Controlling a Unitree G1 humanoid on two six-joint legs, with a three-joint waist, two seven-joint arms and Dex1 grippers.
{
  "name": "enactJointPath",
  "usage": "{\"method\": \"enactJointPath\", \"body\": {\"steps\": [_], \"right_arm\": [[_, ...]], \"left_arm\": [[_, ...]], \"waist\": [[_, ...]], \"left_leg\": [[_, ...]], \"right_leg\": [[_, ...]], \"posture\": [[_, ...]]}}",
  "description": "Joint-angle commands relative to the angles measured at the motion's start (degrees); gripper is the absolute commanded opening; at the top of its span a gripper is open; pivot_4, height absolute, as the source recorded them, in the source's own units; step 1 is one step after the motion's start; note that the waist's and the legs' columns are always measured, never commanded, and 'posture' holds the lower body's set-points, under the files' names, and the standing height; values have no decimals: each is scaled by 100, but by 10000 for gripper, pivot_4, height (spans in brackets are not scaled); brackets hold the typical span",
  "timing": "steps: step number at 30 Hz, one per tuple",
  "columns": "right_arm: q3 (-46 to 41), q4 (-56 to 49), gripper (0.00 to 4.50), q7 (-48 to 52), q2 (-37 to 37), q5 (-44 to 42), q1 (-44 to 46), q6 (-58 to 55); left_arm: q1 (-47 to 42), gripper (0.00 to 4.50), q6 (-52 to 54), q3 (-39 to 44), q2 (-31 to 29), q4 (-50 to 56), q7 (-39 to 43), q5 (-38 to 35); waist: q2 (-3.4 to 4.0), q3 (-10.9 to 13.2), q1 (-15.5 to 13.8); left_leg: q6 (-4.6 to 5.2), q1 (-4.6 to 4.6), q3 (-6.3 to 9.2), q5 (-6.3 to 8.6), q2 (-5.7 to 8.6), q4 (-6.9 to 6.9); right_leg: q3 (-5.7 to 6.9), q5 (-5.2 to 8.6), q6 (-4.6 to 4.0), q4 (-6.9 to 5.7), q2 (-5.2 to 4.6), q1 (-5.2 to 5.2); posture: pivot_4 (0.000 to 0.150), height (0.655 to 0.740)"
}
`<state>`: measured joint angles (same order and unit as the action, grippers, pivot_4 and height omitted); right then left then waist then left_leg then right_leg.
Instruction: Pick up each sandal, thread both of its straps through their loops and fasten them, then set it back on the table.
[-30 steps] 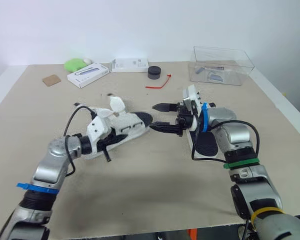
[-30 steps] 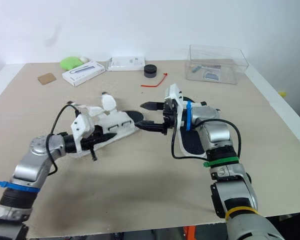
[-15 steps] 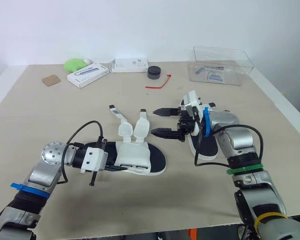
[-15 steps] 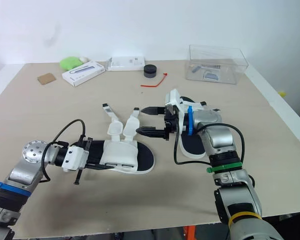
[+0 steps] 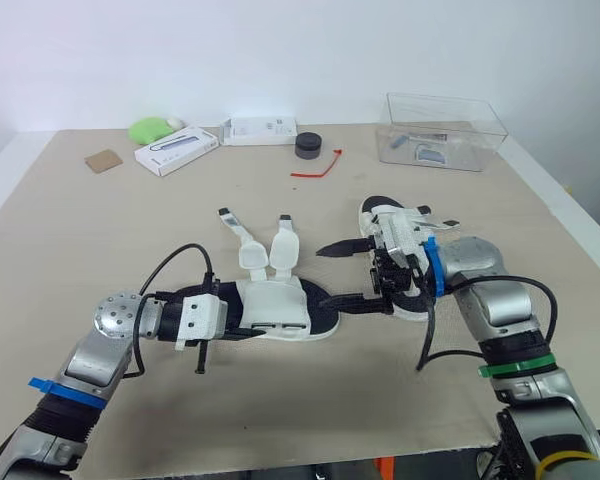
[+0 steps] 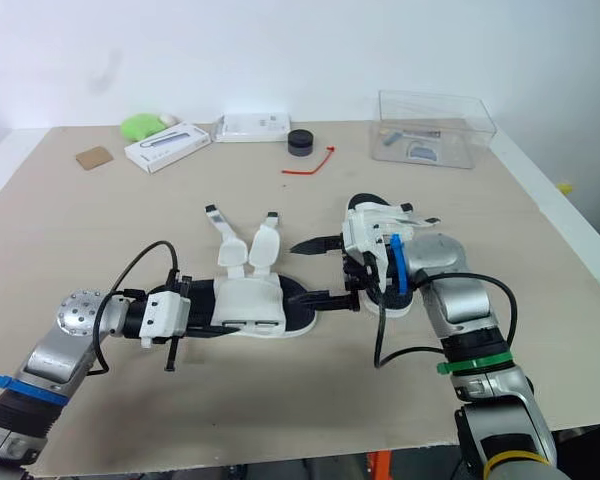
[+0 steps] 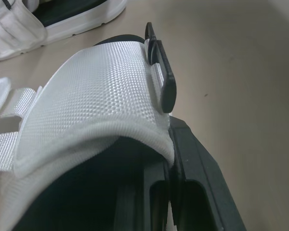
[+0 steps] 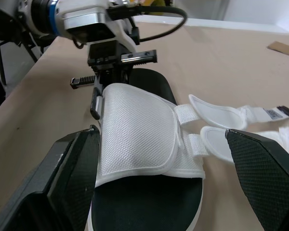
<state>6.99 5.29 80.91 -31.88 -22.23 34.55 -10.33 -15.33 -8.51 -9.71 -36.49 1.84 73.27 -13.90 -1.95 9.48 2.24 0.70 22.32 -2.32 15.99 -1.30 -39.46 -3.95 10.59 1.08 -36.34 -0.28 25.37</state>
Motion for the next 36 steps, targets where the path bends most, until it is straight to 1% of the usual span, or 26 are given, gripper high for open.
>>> {"method": "enactJointPath", "body": {"steps": [1,4,6,8,9,11,12,13,14,15,17,18,19,21,24,26,32,36], "right_arm": [[-34,-139,45000,33,-79,1,42,153],[-25,-4,45000,30,-104,63,66,230],[-16,61,45000,40,-129,90,80,224],[-16,105,45000,36,-138,101,84,212],[-15,123,45000,39,-142,105,84,202],[-13,139,45000,38,-144,118,68,196],[-9,137,45000,36,-145,125,57,189],[-6,134,45000,32,-146,134,47,189],[-4,133,45000,28,-146,141,47,181],[-4,132,45000,23,-148,147,48,165],[-6,134,45000,4,-151,167,52,141],[-6,141,45000,-11,-158,188,57,139],[-5,146,45000,-24,-175,200,65,94],[-23,146,45000,-70,-184,212,81,19],[-9,-4,45000,-197,-191,174,47,-300],[27,-106,45000,-252,-181,184,-12,-386],[165,-161,45000,-324,-123,258,-75,-340],[180,-266,45000,-273,-184,161,-92,-495]], "left_arm": [[12,393,358,21,-77,326,-57,-172],[28,393,867,31,-197,524,40,-360],[20,393,1041,44,-251,636,69,-424],[7,393,1271,51,-316,740,77,-489],[0,6451,1394,52,-351,793,96,-539],[9,12964,1628,41,-424,922,162,-646],[21,17301,1767,40,-453,1002,184,-706],[32,23337,1923,31,-484,1091,193,-763],[34,25512,2078,27,-507,1164,183,-811],[30,30610,2194,27,-523,1222,165,-843],[23,38151,2512,8,-609,1336,196,-927],[27,43739,2680,1,-682,1394,251,-982],[36,44748,2938,6,-788,1458,323,-1083],[78,44748,3235,20,-999,1507,462,-1205],[61,44748,3059,186,-1135,1139,444,-1094],[24,44748,3052,254,-1179,1062,492,-1145],[140,44748,3231,182,-1274,1437,558,-1300],[7,44748,2837,312,-1340,865,620,-1057]], "waist": [[0,0,0],[0,0,1],[0,0,2],[0,0,1],[0,0,1],[0,0,1],[0,0,2],[0,0,1],[0,0,1],[0,0,2],[0,0,2],[0,0,3],[0,0,4],[0,0,14],[0,0,17],[0,0,17],[0,0,19],[0,0,18]], "left_leg": [[1,-1,0,-1,0,0],[4,-2,0,-3,-2,0],[4,-3,0,-3,-4,0],[4,-3,1,-3,-5,0],[4,-3,1,-3,-5,0],[4,-2,2,-3,-5,0],[4,-3,2,-3,-5,0],[4,-2,2,-3,-5,0],[4,-3,2,-3,-5,0],[4,-3,2,-3,-5,0],[4,-3,2,-3,-5,0],[5,-4,2,-3,-5,-1],[4,-4,2,-3,-5,-1],[4,-6,2,-3,-6,-1],[4,-11,1,-3,-10,0],[4,-12,3,-3,-11,0],[4,-20,0,-3,-15,0],[4,-23,-1,-3,-13,-1]], "right_leg": [[0,0,0,0,1,0],[0,4,3,-2,6,0],[-1,17,19,-4,8,0],[-1,18,16,-6,9,1],[-1,18,14,-6,9,1],[0,18,13,-6,9,1],[0,18,13,-6,9,0],[-1,18,13,-6,9,1],[-1,18,14,-7,9,0],[0,19,14,-7,9,0],[-1,20,16,-8,9,0],[-1,20,17,-8,9,0],[-1,21,18,-8,10,0],[-2,23,17,-11,13,1],[-1,28,13,-16,16,1],[1,30,9,-20,18,1],[-2,38,2,-32,22,2],[-3,39,1,-40,22,2]], "posture": [[1500,7400],[1500,7400],[1500,7400],[1500,7400],[1500,7400],[1500,7400],[1500,7400],[1500,7400],[1500,7400],[1500,7400],[1500,7400],[1500,7400],[1500,7400],[1500,7400],[1500,7400],[1500,7400],[1500,7400],[1500,7400]]}}
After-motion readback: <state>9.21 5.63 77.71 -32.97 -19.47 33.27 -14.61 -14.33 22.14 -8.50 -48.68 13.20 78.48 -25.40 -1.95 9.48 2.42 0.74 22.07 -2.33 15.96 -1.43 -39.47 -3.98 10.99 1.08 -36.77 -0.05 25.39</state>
